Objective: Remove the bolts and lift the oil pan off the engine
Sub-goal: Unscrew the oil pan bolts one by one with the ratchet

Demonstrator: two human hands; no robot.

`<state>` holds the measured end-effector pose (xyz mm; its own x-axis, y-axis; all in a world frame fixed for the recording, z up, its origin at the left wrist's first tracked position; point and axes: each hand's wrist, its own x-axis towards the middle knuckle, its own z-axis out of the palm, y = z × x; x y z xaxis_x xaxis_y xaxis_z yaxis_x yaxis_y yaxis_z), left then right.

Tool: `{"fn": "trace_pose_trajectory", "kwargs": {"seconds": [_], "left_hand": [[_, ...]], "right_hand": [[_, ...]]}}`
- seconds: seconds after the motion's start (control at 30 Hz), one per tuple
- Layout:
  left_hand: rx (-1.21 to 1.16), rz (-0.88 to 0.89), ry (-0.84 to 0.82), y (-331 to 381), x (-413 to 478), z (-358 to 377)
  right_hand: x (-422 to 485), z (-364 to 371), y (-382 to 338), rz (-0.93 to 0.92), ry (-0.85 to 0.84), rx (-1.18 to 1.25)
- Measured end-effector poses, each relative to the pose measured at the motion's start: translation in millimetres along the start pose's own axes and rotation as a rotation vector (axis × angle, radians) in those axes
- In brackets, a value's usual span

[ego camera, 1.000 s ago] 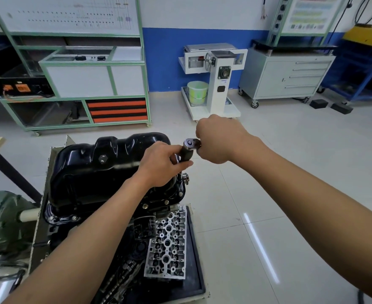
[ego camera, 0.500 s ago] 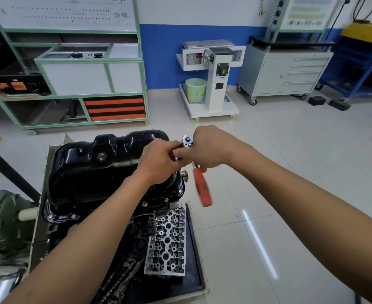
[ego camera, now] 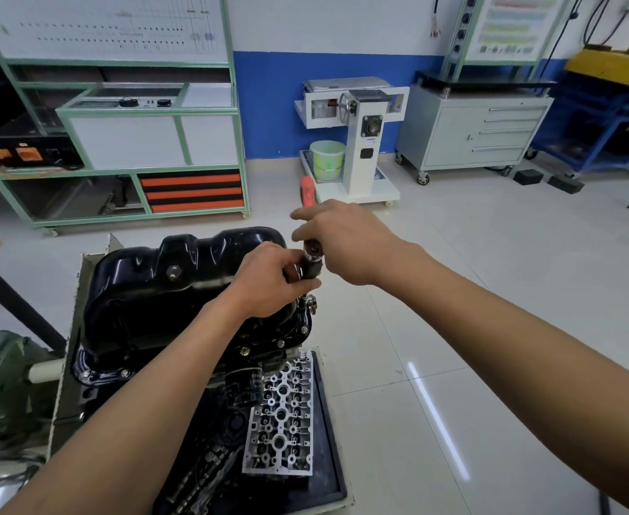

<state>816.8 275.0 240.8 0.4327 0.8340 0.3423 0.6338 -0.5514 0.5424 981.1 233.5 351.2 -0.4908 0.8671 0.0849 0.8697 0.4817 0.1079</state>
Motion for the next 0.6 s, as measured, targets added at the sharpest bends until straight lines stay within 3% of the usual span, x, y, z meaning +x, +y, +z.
{"fn": "trace_pose_trajectory", "kwargs": {"seconds": [0.17, 0.4, 0.6], "left_hand": [[-0.014, -0.016, -0.004, 4, 0, -1], [-0.038, -0.049, 0.038, 6, 0, 1], [-0.034, -0.045, 0.078, 8, -1, 4]], "right_hand": [[0, 1, 4, -0.052, 0.009, 0.107], [-8, -5, 0, 0.281, 0.024, -0.017], [-11, -6, -5, 0.386, -0.271, 0.284]]}}
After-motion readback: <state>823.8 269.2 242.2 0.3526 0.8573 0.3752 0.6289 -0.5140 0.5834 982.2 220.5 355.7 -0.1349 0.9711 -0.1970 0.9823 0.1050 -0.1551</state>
